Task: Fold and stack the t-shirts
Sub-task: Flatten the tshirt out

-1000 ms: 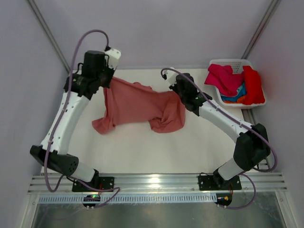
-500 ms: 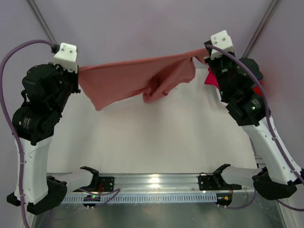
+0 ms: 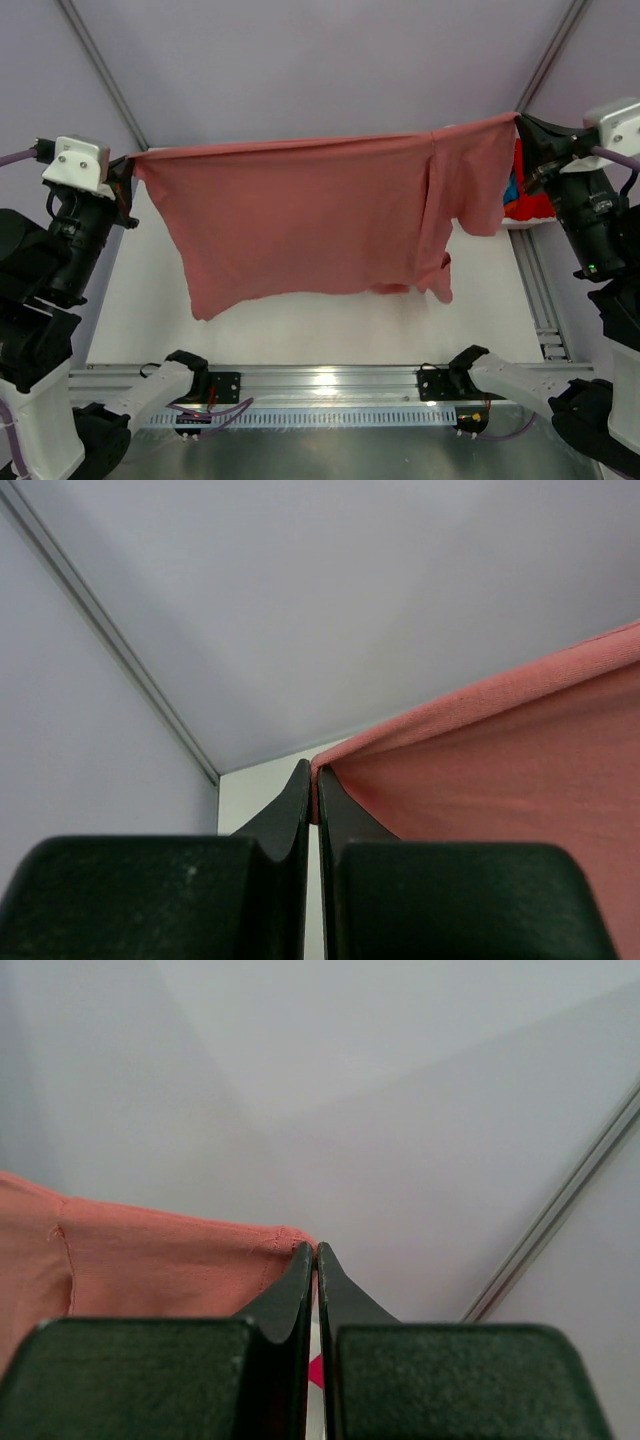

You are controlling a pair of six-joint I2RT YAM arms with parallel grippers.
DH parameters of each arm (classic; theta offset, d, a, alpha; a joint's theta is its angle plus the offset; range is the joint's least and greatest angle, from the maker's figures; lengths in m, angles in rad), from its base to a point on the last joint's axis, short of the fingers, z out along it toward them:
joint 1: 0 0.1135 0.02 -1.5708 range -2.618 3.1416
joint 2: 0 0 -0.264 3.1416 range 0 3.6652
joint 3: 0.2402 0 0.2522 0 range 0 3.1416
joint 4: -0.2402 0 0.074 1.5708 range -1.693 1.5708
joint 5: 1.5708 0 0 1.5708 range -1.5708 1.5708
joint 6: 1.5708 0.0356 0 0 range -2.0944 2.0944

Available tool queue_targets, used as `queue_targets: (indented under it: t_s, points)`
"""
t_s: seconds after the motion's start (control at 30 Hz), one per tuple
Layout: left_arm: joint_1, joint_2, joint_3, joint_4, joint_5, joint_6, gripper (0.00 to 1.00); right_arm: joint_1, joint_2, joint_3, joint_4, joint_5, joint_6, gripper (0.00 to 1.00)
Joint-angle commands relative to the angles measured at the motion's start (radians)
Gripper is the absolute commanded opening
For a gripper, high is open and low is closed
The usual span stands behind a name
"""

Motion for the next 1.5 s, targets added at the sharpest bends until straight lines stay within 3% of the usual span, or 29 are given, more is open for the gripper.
queue_targets:
  t_s: [0.0,0.43,0.67,0.9,1.23,1.47]
  points:
    - [0.011,0.003,-0.018,0.018,-0.043,-0.007,0.00,-0.012,-0.021,0.041,-0.041,-0.007,0.029,0.03]
    - [0.024,-0.096,-0.136,-0.022,0.029,0.010,0.00,-0.033,-0.108,0.047,-0.155,-0.312,0.145,0.03]
    - [0.025,-0.096,-0.140,-0.030,0.067,0.013,0.00,-0.033,-0.123,0.012,-0.224,-0.470,0.121,0.03]
    - [0.042,-0.150,-0.160,-0.050,0.149,0.020,0.00,-0.096,-0.206,0.031,-0.334,-0.839,0.052,0.03]
    - [0.076,-0.190,-0.135,-0.103,0.360,-0.004,0.00,-0.156,-0.222,0.157,-0.474,-1.163,-0.028,0.03]
    - [0.097,-0.184,-0.082,-0.200,0.644,0.012,0.00,-0.194,-0.237,0.213,-0.518,-1.272,-0.042,0.03]
